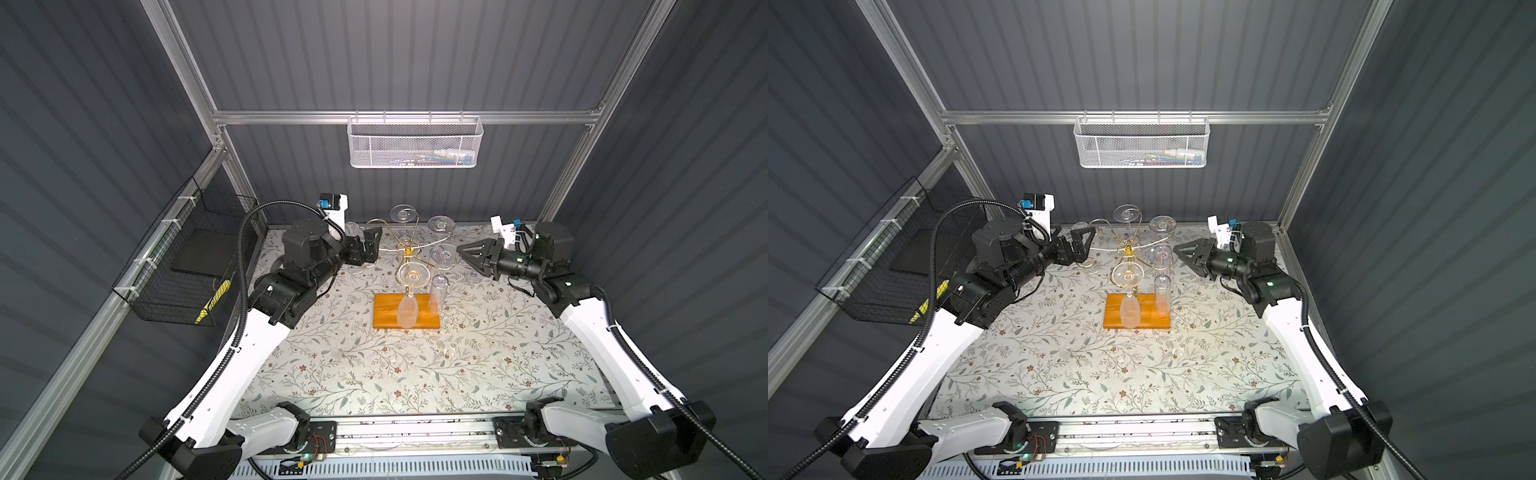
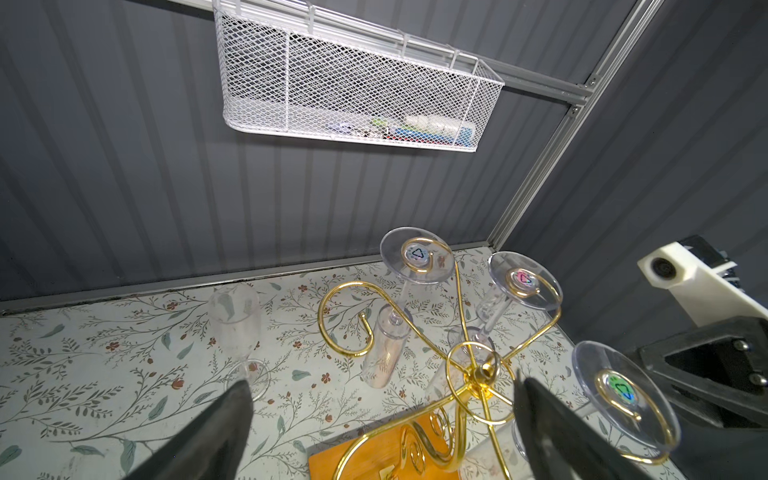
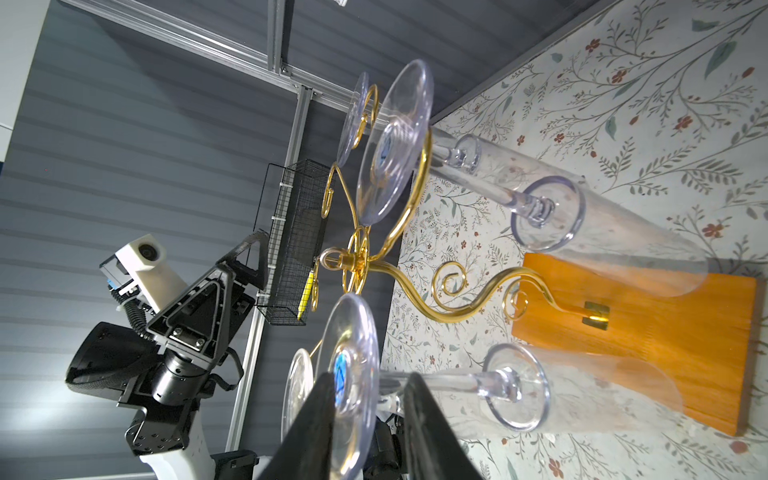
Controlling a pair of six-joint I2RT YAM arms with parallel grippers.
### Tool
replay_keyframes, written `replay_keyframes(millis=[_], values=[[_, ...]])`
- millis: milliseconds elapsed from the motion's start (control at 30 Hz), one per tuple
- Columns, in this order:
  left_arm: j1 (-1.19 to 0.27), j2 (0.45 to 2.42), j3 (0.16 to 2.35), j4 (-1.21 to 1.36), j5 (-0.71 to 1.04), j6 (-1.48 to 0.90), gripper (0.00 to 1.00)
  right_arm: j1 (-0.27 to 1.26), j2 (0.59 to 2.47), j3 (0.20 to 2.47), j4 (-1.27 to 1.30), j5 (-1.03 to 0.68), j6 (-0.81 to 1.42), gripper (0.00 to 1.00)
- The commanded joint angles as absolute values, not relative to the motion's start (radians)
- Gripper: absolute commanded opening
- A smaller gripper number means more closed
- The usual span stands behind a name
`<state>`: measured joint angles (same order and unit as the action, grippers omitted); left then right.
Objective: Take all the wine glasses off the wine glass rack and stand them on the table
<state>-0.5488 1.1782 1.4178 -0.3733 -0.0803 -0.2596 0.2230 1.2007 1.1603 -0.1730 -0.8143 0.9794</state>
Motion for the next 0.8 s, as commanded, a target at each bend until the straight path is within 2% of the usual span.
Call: replay_keyframes(millis=[0, 233, 333, 767], values=[[-0.543, 1.161, 1.387, -0.354, -0.058, -0.279, 1.00, 0.230, 1.209, 1.152, -0.108, -0.849, 1.006, 0.29], [-0.543, 1.151, 1.376, -0.351, -0.069, -0.279, 1.00, 0.236, 1.218, 1.145, -0.089, -0.857, 1.021, 0.23], [-0.543, 1.149, 1.370, -0.353, -0.071, -0.280, 1.00, 0.239, 1.218, 1.138, -0.079, -0.858, 1.026, 0.17], [-0.543, 1.143, 1.375, -0.376, -0.080, -0.285, 1.00, 0.238, 1.205, 1.129, -0.080, -0.847, 1.038, 0.03]])
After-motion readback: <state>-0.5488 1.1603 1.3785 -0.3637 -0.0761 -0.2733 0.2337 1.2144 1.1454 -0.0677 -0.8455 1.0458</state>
